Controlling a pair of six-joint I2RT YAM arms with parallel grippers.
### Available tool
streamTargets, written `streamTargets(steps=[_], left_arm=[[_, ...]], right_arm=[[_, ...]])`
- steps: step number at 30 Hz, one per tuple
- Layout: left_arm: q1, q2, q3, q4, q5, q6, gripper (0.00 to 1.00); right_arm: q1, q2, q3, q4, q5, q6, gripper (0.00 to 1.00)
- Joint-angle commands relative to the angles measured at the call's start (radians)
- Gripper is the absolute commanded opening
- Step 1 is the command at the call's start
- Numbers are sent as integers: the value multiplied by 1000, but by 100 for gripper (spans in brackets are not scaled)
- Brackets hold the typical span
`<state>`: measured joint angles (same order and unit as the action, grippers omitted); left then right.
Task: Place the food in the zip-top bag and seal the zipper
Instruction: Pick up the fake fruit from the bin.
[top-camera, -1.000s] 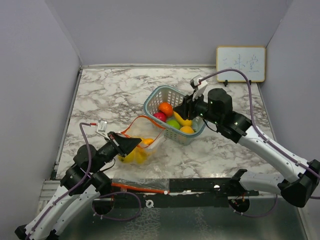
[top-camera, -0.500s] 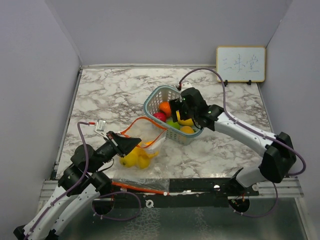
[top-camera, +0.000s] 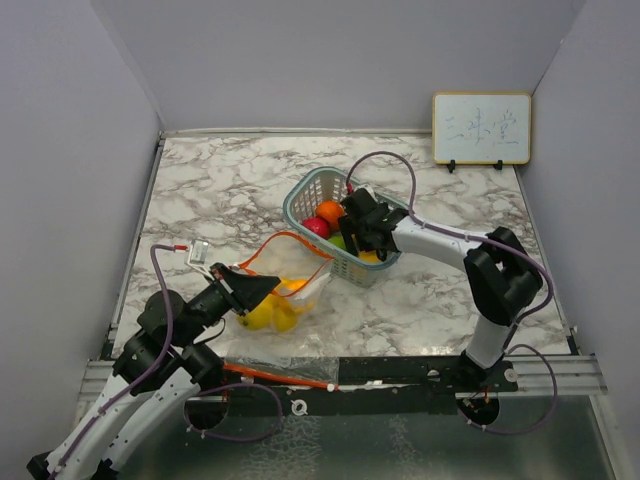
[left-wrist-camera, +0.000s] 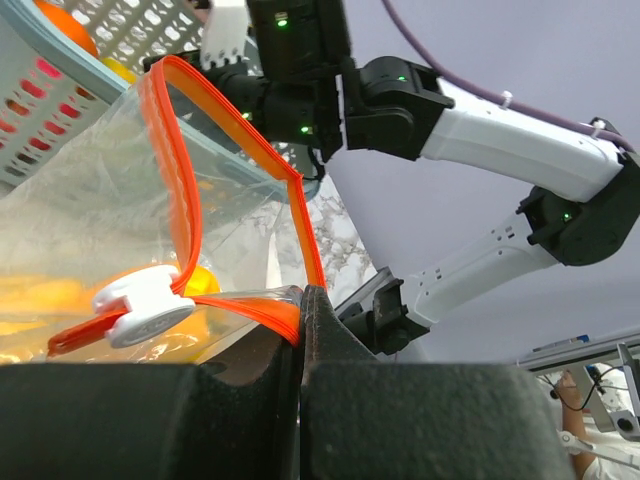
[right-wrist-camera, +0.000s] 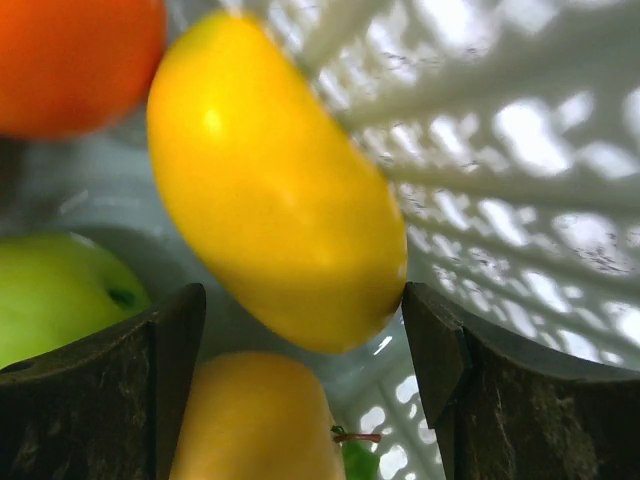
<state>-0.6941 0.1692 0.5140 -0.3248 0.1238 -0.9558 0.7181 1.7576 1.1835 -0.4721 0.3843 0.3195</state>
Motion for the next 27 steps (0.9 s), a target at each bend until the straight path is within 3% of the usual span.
streamTargets(steps=[1,4,7,14,21,27], left_arm=[[-2,-25,10,17,20,-1,0],[-2,-33,12,4,12,0,0],[-2,-41,11,-3,7,-1,0],[-2,-48,-7,5,10,-7,0],[-2,-70,-22,-2,4,-17,0],[-2,-82,-31,-2,6,-26,0]], right_arm=[[-3,85,-13,77,-4,-13,80],[-3,115,-18,93,-18,-22,73],[-3,94,-36,109,-37,-21,58],[-3,-150,-152,246,-159,-65,30],[-3,-406,-200,303,-258,-62,22],[-3,-501,-199,292,-341,-49,19]])
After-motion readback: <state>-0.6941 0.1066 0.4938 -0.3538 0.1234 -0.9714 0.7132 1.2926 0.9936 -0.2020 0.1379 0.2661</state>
